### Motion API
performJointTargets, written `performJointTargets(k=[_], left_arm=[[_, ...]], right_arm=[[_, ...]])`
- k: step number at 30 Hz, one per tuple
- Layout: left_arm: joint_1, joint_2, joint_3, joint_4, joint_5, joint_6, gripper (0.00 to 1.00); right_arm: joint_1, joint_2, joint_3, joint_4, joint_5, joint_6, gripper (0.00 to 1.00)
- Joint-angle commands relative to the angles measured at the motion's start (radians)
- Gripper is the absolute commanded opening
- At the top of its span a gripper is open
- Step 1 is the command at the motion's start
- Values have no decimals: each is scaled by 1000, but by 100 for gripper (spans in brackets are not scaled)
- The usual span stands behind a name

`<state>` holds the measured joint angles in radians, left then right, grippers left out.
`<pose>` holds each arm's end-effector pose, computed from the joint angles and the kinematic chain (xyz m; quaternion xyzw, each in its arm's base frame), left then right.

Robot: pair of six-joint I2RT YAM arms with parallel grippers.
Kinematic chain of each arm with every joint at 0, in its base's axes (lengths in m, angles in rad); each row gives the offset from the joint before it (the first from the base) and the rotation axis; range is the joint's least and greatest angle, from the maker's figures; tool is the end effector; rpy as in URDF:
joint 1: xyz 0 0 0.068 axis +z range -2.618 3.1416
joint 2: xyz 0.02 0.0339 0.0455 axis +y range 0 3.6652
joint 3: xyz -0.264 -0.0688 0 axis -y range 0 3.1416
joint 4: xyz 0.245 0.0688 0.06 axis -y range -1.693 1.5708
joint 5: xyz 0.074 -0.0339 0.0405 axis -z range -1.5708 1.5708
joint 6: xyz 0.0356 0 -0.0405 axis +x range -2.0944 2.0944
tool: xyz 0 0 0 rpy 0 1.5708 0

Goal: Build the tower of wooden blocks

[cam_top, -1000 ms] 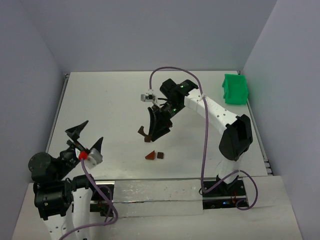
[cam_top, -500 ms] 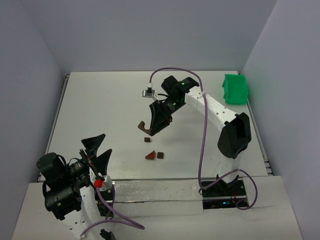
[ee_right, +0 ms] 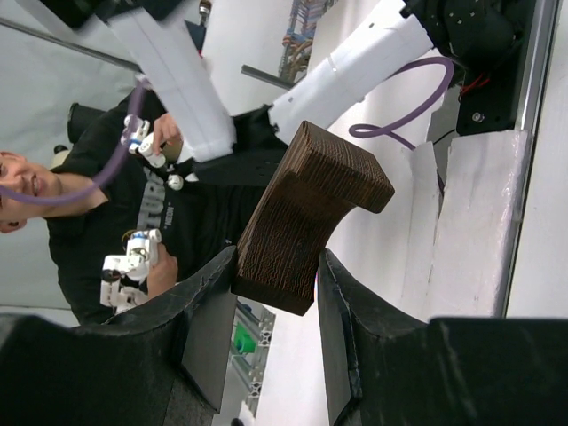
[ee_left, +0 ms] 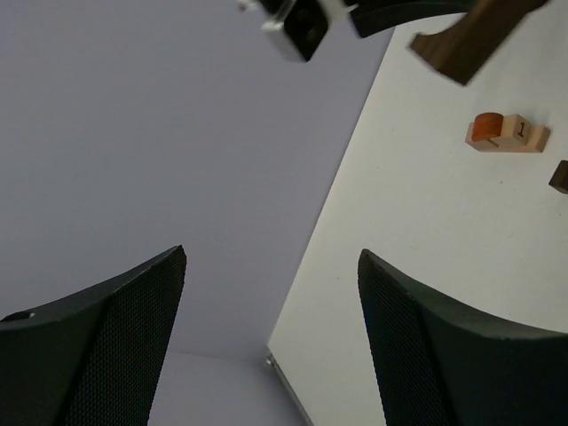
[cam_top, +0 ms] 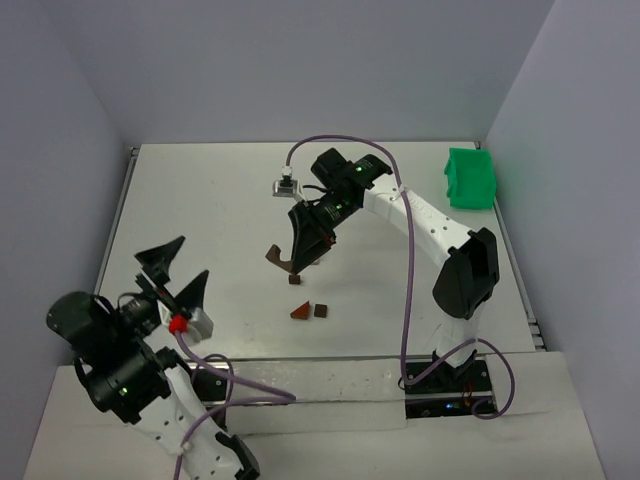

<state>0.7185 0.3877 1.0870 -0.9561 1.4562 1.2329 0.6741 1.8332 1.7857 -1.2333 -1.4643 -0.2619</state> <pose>0.0233 -0.0266 0.3971 0.5434 0.4682 0.0821 0.6919 0.2578 0.2513 0.3422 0.4182 -0.6132 -0.6694 0.0302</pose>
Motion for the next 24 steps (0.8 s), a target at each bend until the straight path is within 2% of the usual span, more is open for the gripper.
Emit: performJointTargets(k=[1, 8, 9, 10, 11, 13, 14, 16, 18, 21, 22, 23, 24], left_arm=[[57, 163, 103, 21, 235, -140, 85], [60, 494, 379, 21, 175, -371, 82], [37, 527, 409, 32, 148, -442, 81], [-44, 571, 431, 122, 57, -535, 80], [-123, 612, 449, 218, -37, -639, 78], [-240, 637, 396, 475, -228, -1076, 74], [-287, 665, 386, 502, -253, -1095, 74], [-370, 704, 392, 538, -297, -1241, 75], [-464, 764, 373, 627, -290, -1493, 75], [-558, 763, 182, 1083, -260, -2008, 77], [-587, 739, 80, 1292, -289, -2194, 77], [-621, 722, -4, 1430, -327, -2333, 78], [-654, 716, -52, 1475, -350, -2396, 79]], right_arm=[[-14, -17, 51, 67, -158, 45, 0], [-77, -38, 69, 168, -158, 158, 0], [-92, -44, 67, 174, -157, 165, 0], [-97, -51, 68, 177, -157, 160, 0], [-102, -59, 69, 181, -157, 156, 0], [-116, -68, 69, 187, -157, 159, 0], [-119, -76, 73, 185, -157, 148, 0], [-129, -89, 72, 169, -156, 129, 0], [-142, -98, 76, 156, -156, 98, 0], [-180, -101, 117, 43, -157, -40, 0], [-193, -100, 139, -18, -157, -110, 0], [-211, -99, 164, -83, -157, -179, 0], [-223, -99, 185, -107, -157, -226, 0]])
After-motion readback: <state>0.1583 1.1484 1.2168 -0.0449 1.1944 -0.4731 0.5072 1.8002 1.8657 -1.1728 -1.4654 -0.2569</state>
